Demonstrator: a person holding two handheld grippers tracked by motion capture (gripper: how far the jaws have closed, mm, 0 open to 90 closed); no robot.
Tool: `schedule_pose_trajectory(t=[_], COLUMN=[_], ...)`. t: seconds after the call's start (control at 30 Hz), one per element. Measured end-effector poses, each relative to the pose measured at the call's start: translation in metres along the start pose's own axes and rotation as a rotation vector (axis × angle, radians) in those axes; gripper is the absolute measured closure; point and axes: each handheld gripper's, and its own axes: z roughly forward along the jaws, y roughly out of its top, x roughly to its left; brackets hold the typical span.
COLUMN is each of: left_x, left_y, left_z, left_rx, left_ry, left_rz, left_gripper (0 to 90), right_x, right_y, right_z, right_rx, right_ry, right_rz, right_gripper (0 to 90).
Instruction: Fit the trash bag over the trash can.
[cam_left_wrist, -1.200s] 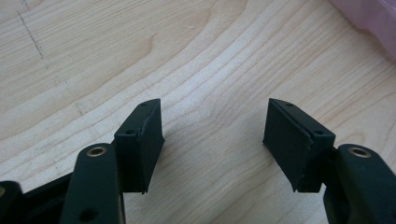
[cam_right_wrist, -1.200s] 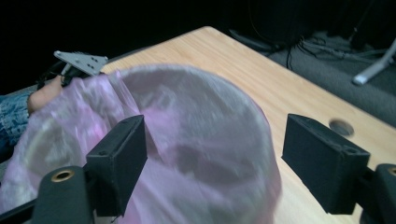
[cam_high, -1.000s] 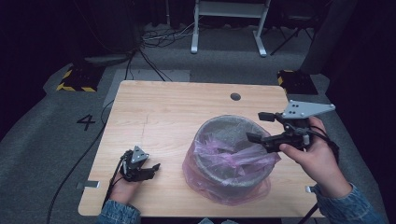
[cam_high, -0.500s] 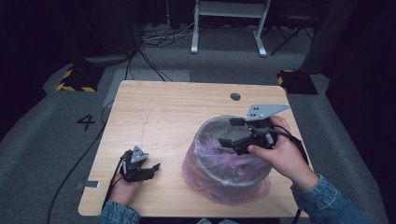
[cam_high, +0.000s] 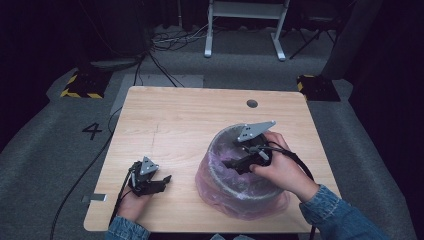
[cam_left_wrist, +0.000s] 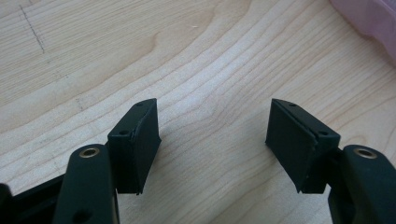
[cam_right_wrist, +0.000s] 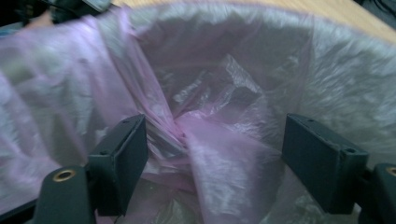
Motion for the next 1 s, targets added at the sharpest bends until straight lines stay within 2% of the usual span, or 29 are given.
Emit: schedule_pose_trajectory(t=[0.1,0.17,0.23,0.3,0.57,0.73,1.0], left_x=[0.000,0.000,0.000,0.000,0.000,0.000,0.000], left_y=[0.000,0.000,0.000,0.000,0.000,0.001,0.001], left_z=[0.000,0.000,0.000,0.000,0.000,0.001,0.001], left_rx=[0.001,0.001,0.003,0.003,0.002,0.003,0.004], left_ry=[-0.002,-0.001,-0.001,0.000,-0.001,-0.002,-0.002], left_rz=[-0.003,-0.004,0.001,0.001,0.001,0.000,0.002], left_gripper=[34.4,34.2,33.9,33.9,33.8,33.4,32.7], right_x=[-0.001,-0.002,-0.003,-0.004,-0.007,-0.009,-0.011], right_y=[-0.003,-0.005,-0.007,-0.009,-0.014,-0.019,-0.021], right_z=[0.008,0.013,0.019,0.023,0.038,0.046,0.057], right_rx=[0.024,0.046,0.072,0.096,0.186,0.247,0.314], right_ry=[-0.012,0.013,0.029,0.032,-0.003,-0.012,-0.023], right_rz=[0.002,-0.023,-0.013,-0.006,-0.007,0.027,0.006], right_gripper=[23.3,27.9,29.1,27.9,24.5,20.5,17.3])
